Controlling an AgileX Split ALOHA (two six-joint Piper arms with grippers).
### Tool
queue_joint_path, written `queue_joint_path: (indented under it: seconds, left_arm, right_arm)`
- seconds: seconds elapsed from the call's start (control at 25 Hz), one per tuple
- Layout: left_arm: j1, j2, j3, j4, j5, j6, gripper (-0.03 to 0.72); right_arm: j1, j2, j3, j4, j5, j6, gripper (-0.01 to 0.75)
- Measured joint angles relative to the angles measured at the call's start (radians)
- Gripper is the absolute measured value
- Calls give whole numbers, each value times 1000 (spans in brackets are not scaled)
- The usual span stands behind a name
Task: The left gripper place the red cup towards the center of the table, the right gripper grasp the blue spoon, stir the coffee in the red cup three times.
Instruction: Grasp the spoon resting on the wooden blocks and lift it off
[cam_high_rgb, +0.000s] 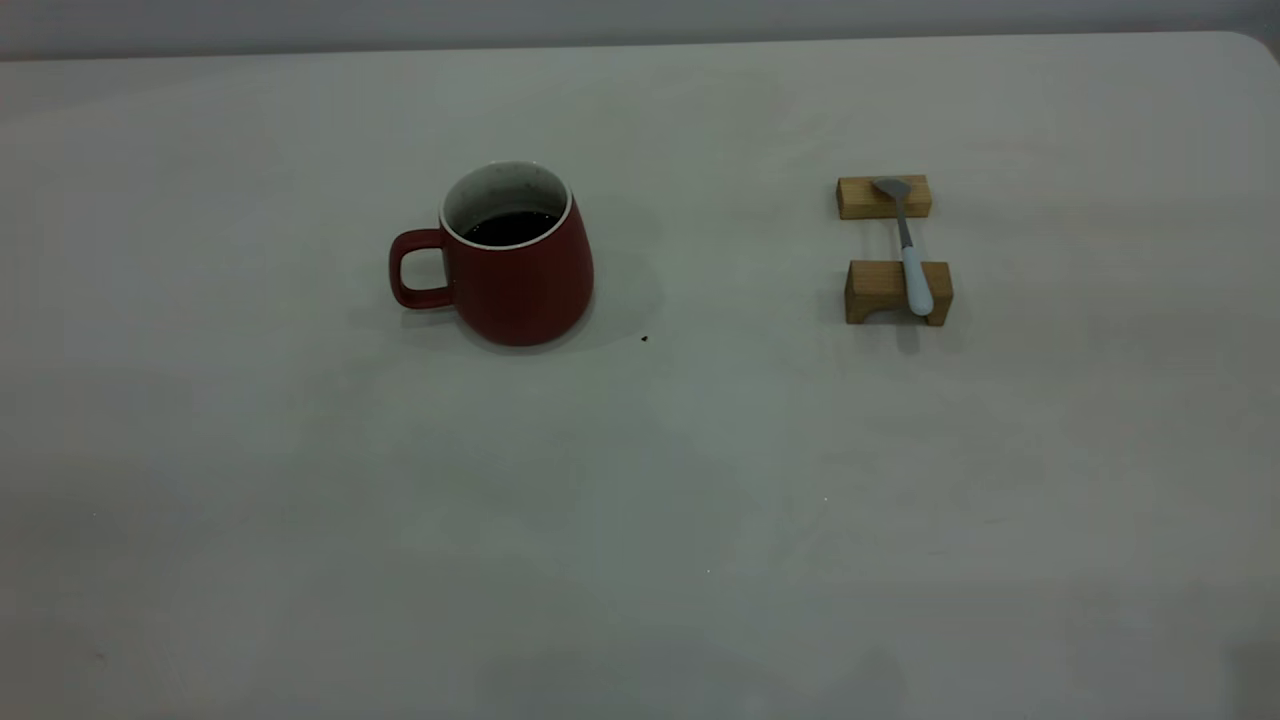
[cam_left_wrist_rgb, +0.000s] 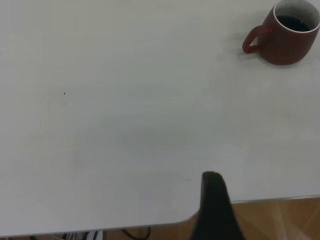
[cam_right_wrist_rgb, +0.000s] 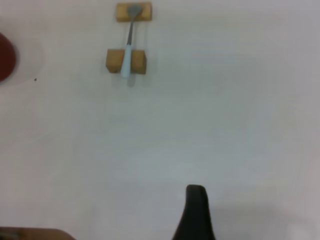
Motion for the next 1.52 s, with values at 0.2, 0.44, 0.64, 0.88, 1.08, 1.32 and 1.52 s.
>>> queue_joint_path:
  seconds: [0.2,0.44,0.64,0.88,1.08,1.32,1.52]
  left_arm:
    - [0,0,0,0,0,0,594]
    - [0,-1,0,0,0,0,594]
    - [0,-1,0,0,0,-1,594]
    - [0,-1,0,0,0,-1,594]
    - [0,-1,0,0,0,-1,594]
    - [0,-1,0,0,0,-1,594]
    - [0,-1,0,0,0,-1,594]
  right_arm:
    - [0,327,-99,84,-97,-102,701]
    - [15,722,-277,144,-131,-208,700]
    - [114,1012,-408,135,-184,-214,697]
    - [191,1269,-565,134,-212,-207,697]
    - [229,1422,-654,134,-239,-206,697]
    - [266,1558,-747,134,-241,-197,697]
    - [302,1650,-833,133,-234,-175,696]
